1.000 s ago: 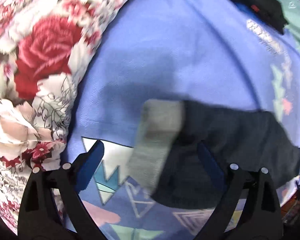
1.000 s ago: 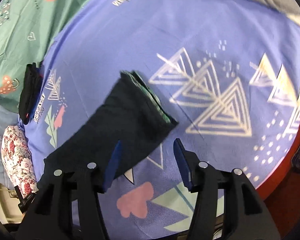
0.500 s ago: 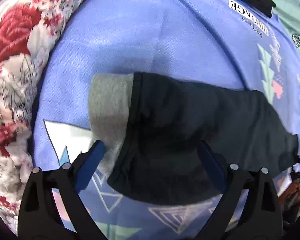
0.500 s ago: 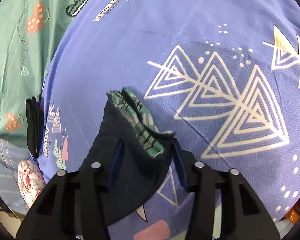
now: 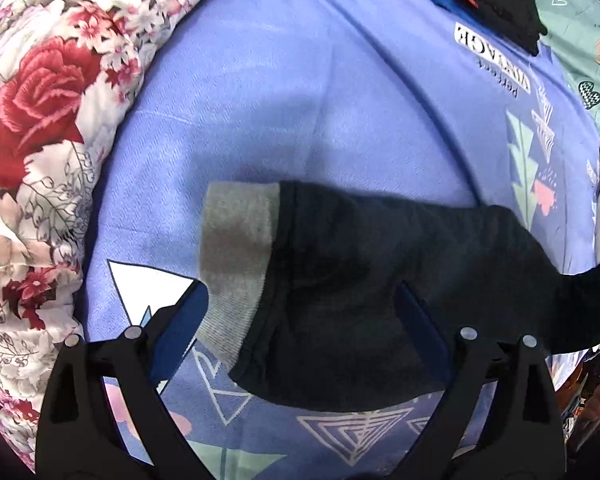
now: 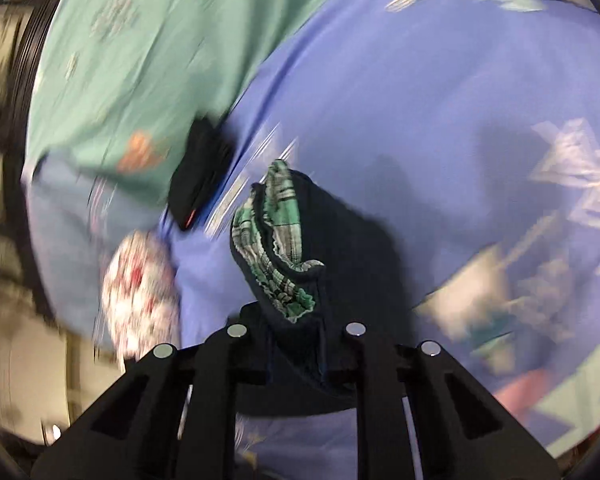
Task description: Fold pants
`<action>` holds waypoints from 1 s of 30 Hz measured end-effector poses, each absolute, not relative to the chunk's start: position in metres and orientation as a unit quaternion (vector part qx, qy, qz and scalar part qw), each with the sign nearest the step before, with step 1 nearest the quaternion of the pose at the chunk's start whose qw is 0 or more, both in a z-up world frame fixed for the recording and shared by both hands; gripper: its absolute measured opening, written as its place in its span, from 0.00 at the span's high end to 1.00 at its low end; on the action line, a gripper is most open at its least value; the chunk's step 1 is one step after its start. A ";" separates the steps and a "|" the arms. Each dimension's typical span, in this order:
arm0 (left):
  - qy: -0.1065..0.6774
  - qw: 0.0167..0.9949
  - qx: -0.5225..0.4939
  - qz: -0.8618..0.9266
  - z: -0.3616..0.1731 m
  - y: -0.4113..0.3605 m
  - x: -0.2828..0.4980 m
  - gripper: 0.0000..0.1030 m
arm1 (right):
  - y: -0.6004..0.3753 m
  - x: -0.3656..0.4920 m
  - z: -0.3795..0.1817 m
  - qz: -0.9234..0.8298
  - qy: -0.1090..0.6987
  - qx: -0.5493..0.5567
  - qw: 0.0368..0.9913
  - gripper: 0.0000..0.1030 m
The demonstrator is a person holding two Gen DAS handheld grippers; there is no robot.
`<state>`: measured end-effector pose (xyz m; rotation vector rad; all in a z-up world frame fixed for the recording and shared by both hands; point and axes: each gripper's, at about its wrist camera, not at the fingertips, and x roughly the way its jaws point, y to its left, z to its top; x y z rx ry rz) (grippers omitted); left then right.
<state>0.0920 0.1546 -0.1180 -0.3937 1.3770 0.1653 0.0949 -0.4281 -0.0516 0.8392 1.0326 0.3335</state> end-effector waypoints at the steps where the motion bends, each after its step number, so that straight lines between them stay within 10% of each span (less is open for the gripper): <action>1: 0.628 0.754 -0.180 0.074 -0.116 0.154 0.092 0.08 | -0.410 0.098 -0.055 0.171 0.487 0.376 0.769 0.84; 10: 0.630 0.751 -0.186 0.062 -0.116 0.161 0.076 0.08 | -0.260 0.108 -0.121 0.241 0.597 0.225 0.731 0.84; 15: 0.635 0.744 -0.197 0.069 -0.126 0.165 0.074 0.08 | -0.247 0.106 -0.132 0.238 0.621 0.179 0.725 0.68; 17: 0.635 0.743 -0.201 0.070 -0.127 0.168 0.074 0.08 | -0.247 0.107 -0.128 0.251 0.628 0.203 0.708 0.45; 21: 0.631 0.746 -0.202 0.068 -0.123 0.172 0.075 0.08 | -0.256 0.106 -0.114 0.301 0.617 0.271 0.675 0.43; 25: 0.633 0.746 -0.194 0.074 -0.123 0.174 0.077 0.08 | -0.264 0.113 -0.111 0.288 0.607 0.259 0.694 0.81; 30: 0.645 0.733 -0.194 0.089 -0.131 0.177 0.076 0.08 | -0.232 0.112 -0.148 0.264 0.654 0.164 0.689 0.85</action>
